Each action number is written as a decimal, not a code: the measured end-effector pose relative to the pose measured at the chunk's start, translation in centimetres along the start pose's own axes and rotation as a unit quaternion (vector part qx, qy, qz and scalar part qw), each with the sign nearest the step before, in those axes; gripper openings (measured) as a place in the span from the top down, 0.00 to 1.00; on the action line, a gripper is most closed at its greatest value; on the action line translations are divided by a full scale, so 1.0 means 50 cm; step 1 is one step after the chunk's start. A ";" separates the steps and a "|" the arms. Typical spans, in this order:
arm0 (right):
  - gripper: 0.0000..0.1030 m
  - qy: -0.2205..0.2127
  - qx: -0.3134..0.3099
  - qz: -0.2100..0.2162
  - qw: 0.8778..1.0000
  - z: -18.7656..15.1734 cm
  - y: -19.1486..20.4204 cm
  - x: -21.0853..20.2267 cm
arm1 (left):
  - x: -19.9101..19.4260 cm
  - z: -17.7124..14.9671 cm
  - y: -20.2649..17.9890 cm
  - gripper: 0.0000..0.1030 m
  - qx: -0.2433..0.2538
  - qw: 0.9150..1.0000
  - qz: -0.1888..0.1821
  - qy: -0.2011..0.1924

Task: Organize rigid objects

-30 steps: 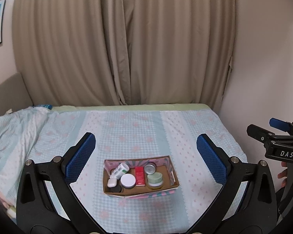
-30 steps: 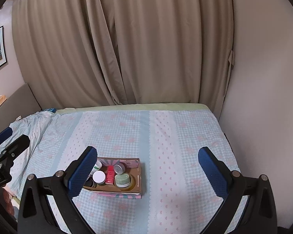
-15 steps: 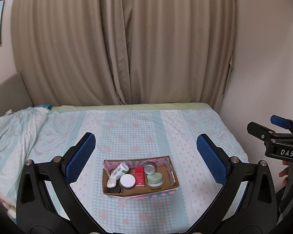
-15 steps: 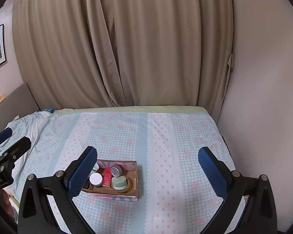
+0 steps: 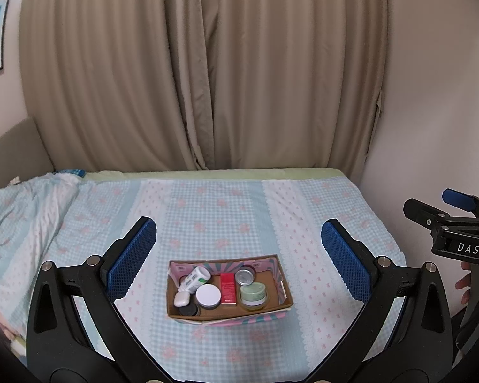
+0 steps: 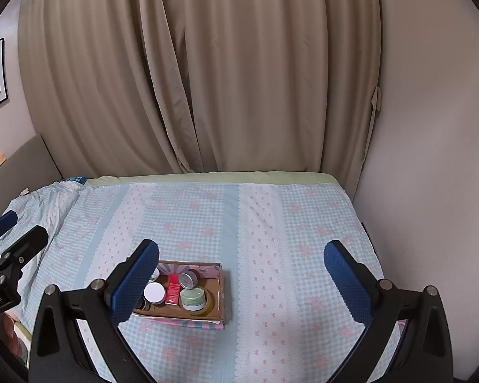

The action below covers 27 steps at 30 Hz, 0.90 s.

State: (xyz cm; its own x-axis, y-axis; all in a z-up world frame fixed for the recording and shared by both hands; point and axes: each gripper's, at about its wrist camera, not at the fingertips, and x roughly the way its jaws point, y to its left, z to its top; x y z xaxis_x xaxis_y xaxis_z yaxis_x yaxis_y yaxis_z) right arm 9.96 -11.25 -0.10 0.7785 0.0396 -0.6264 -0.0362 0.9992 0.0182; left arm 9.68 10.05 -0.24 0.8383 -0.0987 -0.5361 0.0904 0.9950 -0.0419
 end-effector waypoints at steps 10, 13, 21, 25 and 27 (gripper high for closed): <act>0.00 0.002 0.001 0.000 1.000 -0.002 -0.005 0.004 | 0.002 -0.003 0.002 0.00 -0.002 1.000 0.000 0.001; 0.00 0.001 0.002 -0.002 1.000 -0.005 -0.006 0.004 | 0.003 -0.003 0.003 0.00 -0.002 1.000 -0.001 0.000; 0.00 0.002 0.002 -0.005 1.000 -0.007 -0.002 0.004 | -0.001 -0.006 0.004 0.00 0.000 1.000 0.006 -0.007; 0.00 0.002 0.002 -0.006 1.000 -0.007 -0.001 0.003 | 0.001 -0.007 0.013 0.00 -0.010 1.000 0.010 -0.005; 0.00 0.001 0.002 -0.006 1.000 -0.007 0.000 0.002 | -0.001 -0.010 0.018 0.00 -0.013 1.000 0.012 -0.008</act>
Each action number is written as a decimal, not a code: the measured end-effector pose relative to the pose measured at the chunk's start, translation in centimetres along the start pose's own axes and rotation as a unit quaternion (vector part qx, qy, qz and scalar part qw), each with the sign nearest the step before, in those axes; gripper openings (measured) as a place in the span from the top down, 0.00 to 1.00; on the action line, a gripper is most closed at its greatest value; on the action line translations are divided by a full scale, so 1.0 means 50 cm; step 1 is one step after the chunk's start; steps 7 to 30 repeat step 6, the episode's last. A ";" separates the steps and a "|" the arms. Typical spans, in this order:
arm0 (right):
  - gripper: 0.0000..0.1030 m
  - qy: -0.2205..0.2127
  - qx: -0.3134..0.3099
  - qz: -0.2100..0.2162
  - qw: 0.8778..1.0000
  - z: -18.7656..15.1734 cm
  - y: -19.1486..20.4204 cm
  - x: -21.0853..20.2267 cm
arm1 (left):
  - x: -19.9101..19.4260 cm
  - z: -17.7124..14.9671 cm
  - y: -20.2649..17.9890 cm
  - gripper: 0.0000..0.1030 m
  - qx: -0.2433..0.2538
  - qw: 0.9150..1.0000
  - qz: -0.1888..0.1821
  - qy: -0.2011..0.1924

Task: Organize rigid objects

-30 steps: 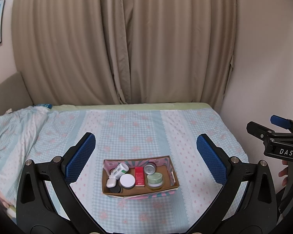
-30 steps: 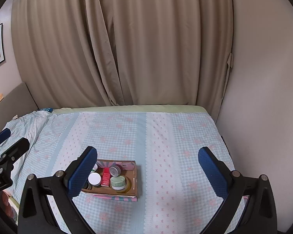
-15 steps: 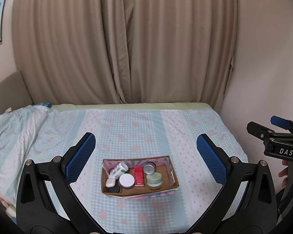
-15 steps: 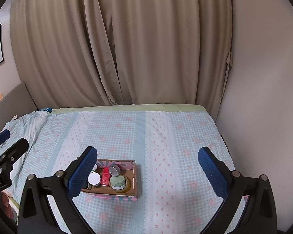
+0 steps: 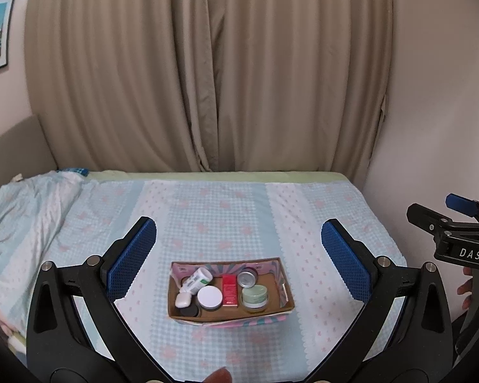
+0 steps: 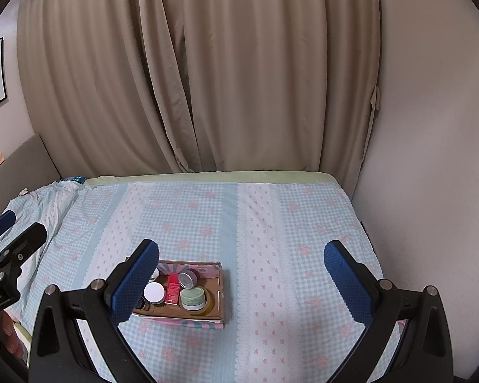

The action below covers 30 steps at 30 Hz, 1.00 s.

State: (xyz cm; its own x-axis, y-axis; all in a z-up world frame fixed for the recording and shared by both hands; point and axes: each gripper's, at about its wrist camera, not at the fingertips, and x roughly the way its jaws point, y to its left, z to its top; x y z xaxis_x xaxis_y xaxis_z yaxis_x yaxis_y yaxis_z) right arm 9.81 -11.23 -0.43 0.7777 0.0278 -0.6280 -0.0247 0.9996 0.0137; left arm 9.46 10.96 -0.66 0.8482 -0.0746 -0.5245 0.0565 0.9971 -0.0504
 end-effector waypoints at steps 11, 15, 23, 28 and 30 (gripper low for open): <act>0.00 0.001 0.000 0.000 1.000 0.000 0.004 -0.001 | -0.008 -0.005 0.008 0.00 0.000 1.000 0.004 -0.012; 0.00 0.001 0.000 0.000 1.000 0.000 0.004 -0.001 | -0.008 -0.005 0.008 0.00 0.000 1.000 0.004 -0.012; 0.00 0.001 0.000 0.000 1.000 0.000 0.004 -0.001 | -0.008 -0.005 0.008 0.00 0.000 1.000 0.004 -0.012; 0.00 0.001 0.000 0.000 1.000 0.000 0.004 -0.001 | -0.008 -0.005 0.008 0.00 0.000 1.000 0.004 -0.012; 0.00 0.001 0.000 0.000 1.000 0.000 0.004 -0.001 | -0.008 -0.005 0.008 0.00 0.000 1.000 0.004 -0.012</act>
